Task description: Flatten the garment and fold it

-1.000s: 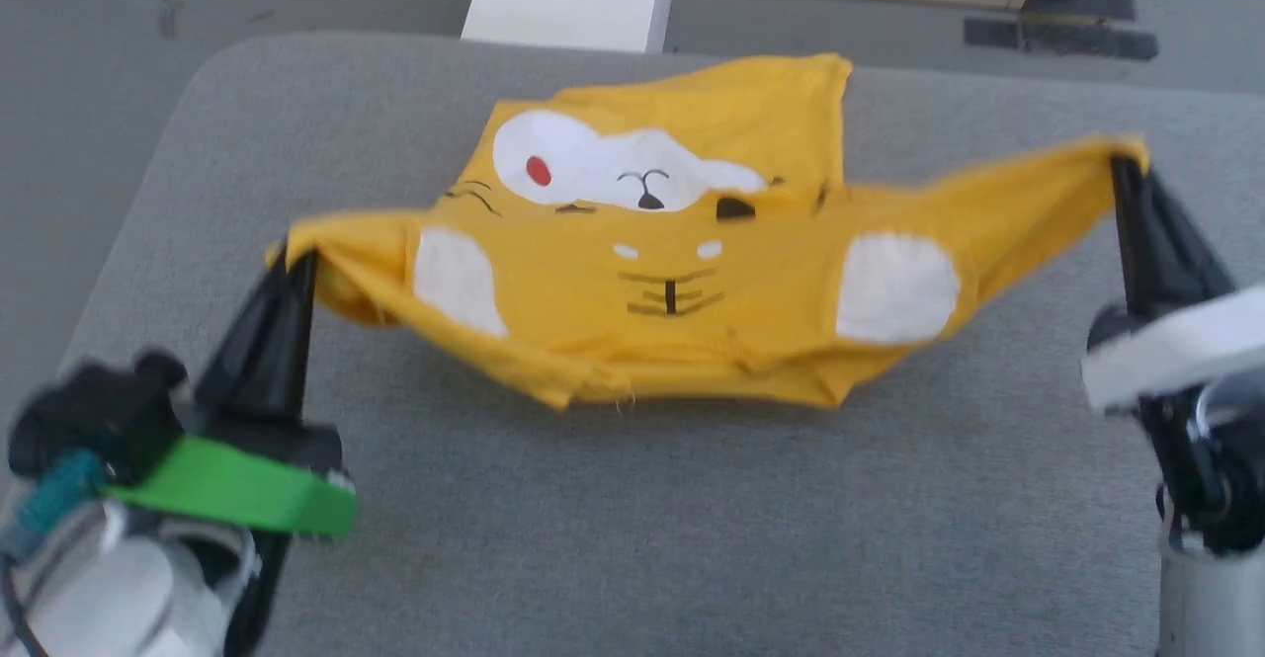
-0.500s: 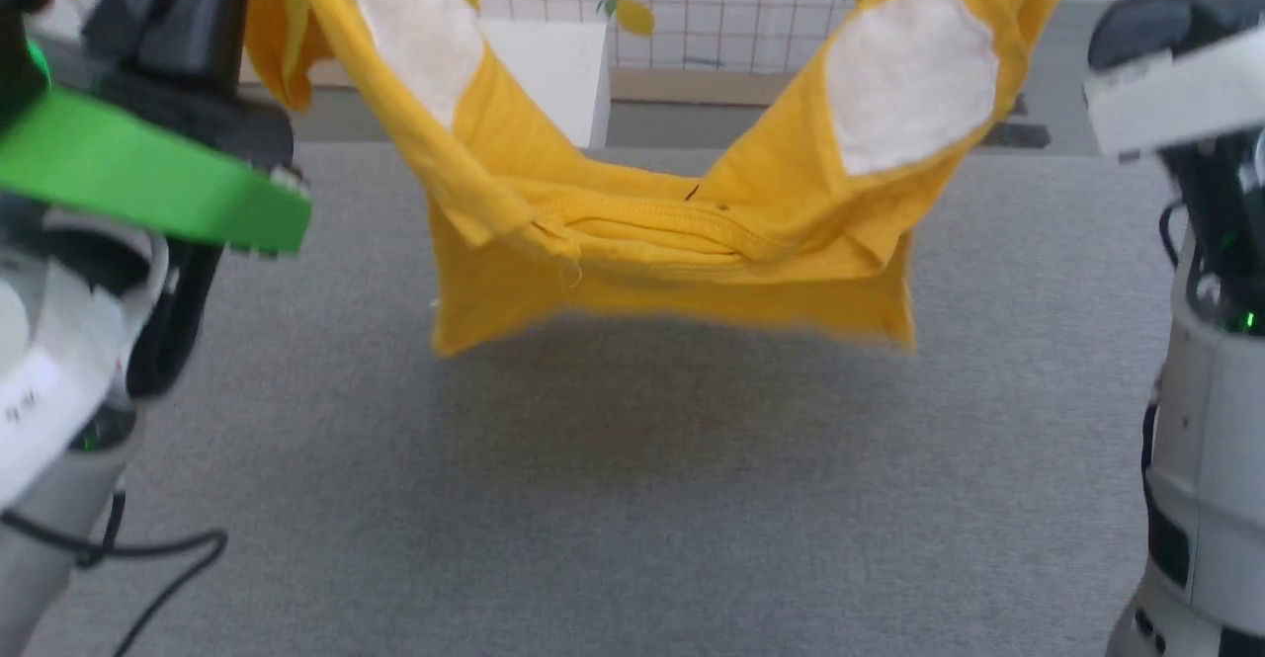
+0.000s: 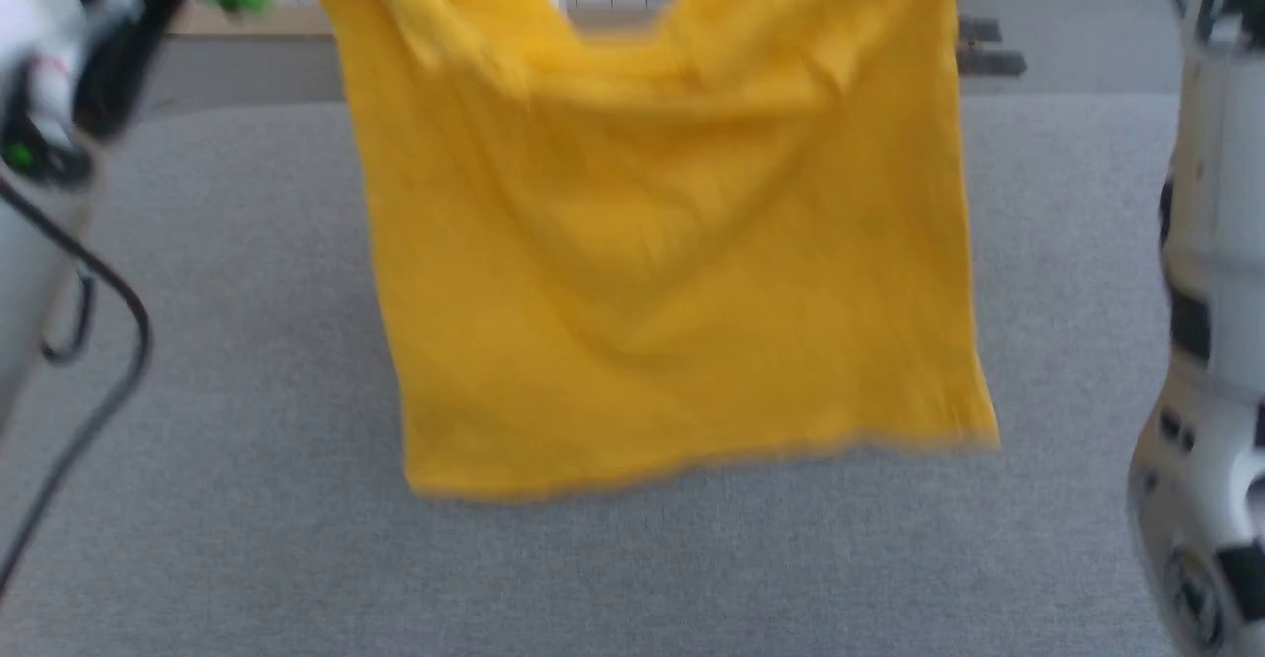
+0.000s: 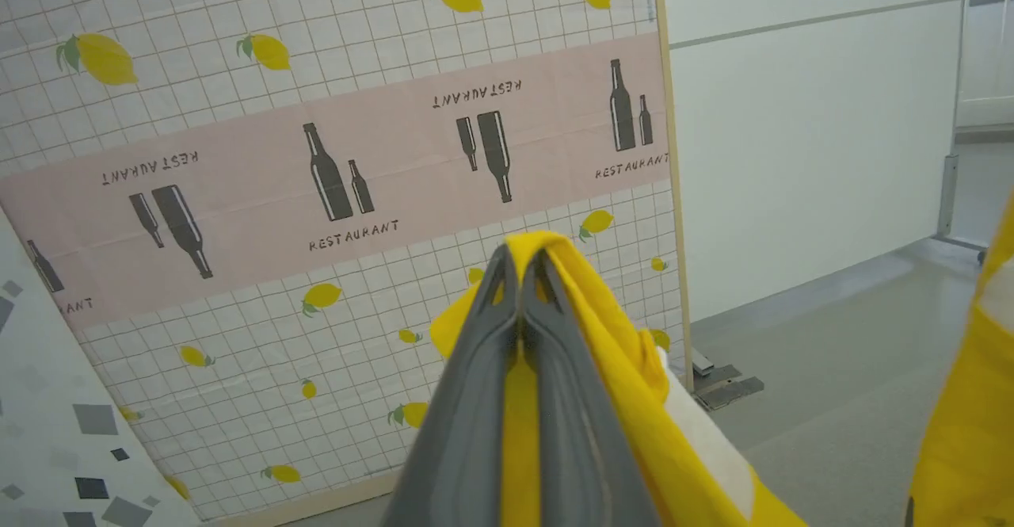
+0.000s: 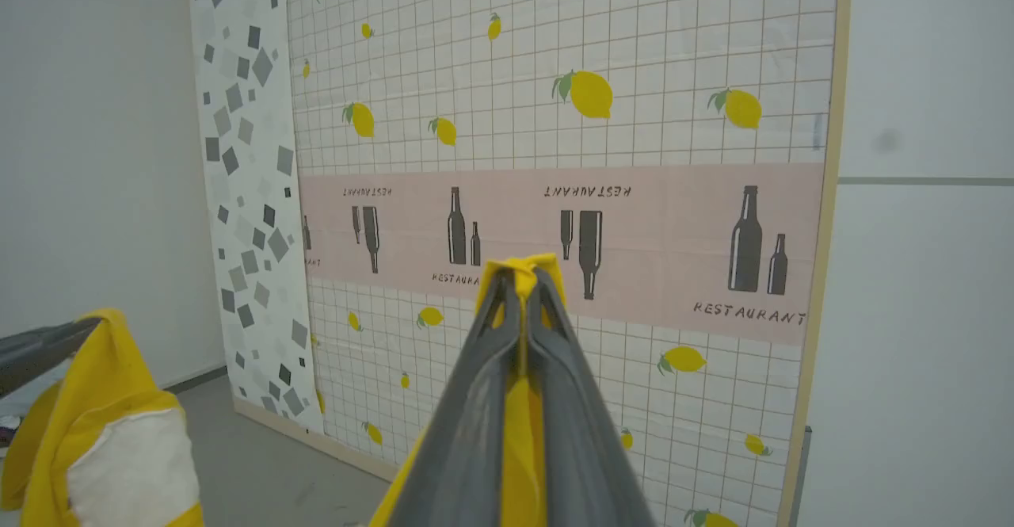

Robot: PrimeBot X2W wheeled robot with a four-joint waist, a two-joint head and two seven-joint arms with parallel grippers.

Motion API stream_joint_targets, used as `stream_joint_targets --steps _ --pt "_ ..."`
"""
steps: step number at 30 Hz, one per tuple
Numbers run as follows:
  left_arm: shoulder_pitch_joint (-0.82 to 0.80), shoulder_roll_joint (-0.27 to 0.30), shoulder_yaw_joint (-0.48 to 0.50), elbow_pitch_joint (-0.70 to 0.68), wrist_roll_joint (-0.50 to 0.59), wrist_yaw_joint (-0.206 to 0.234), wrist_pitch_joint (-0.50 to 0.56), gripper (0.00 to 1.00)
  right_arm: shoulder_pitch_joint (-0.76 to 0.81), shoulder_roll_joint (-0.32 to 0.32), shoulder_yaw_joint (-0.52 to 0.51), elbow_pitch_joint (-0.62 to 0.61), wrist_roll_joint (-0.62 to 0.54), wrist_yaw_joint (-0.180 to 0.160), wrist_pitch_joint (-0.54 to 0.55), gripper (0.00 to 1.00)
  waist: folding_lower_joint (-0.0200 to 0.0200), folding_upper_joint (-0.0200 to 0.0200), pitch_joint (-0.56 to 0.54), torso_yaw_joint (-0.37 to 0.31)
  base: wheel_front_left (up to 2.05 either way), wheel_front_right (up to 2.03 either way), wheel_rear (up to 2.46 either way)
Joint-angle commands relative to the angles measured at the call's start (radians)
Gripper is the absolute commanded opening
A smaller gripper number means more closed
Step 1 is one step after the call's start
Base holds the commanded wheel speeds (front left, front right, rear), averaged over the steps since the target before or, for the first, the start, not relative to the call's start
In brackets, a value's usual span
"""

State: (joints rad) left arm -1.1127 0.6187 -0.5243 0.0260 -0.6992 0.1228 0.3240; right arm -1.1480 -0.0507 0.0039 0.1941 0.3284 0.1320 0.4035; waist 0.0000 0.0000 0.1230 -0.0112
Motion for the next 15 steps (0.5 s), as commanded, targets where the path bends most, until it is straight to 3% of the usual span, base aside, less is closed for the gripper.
stream_joint_targets --steps 1,8,15 --pt "-0.063 -0.013 0.006 0.036 0.019 -0.008 -0.003 0.0 -0.065 0.0 -0.002 0.041 -0.025 -0.001 -0.025 0.0 0.0 0.0 0.108 -0.024 0.0 0.0 0.0" --pt "-0.33 -0.058 0.019 0.215 0.099 -0.03 -0.067 0.0 -0.354 0.0 0.007 0.247 -0.124 -0.001 -0.142 0.0 0.0 0.0 0.286 -0.045 0.0 0.0 0.0" --pt "-0.512 -0.082 0.043 0.321 0.168 -0.042 -0.223 0.0 -0.565 0.0 -0.015 0.366 -0.199 -0.001 -0.239 0.0 0.0 0.0 0.461 -0.041 0.0 0.0 0.0"
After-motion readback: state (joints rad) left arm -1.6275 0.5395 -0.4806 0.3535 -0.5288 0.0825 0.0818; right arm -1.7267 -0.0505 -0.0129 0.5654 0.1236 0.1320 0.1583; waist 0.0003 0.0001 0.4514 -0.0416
